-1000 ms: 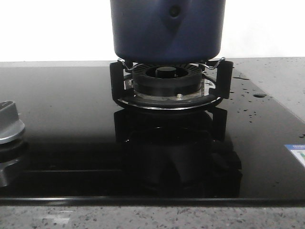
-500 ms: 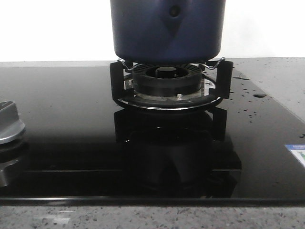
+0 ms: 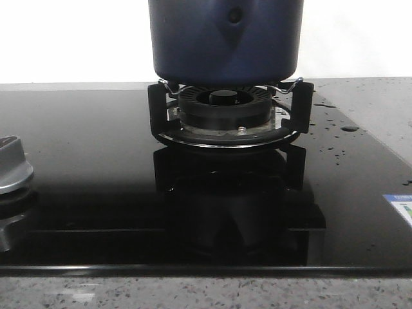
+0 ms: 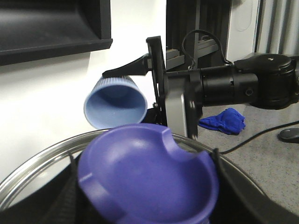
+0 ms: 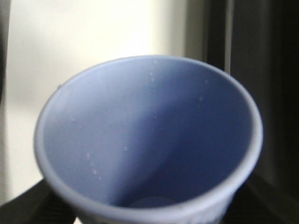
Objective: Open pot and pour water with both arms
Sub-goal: 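Carry the empty cup back and set it on the counter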
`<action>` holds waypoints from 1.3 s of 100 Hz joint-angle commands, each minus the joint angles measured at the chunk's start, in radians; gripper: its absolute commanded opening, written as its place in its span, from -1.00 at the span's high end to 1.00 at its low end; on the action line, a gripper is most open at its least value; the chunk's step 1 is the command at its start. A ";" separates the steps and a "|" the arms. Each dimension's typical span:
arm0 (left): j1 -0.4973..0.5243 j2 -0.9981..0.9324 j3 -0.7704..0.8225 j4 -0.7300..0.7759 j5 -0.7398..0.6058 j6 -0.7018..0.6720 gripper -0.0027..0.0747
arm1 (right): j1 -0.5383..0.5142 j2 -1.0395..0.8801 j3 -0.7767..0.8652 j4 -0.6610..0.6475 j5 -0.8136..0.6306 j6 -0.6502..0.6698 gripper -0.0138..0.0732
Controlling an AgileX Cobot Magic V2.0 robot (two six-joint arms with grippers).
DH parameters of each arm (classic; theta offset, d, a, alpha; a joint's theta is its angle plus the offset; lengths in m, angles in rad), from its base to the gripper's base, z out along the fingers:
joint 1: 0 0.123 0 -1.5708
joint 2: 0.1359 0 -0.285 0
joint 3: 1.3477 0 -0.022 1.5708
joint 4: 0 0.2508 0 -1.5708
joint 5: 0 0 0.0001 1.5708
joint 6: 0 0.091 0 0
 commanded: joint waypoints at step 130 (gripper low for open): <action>-0.177 0.207 -0.054 -0.144 -0.036 0.143 0.39 | -0.612 -0.336 0.733 0.647 -0.443 0.663 -0.81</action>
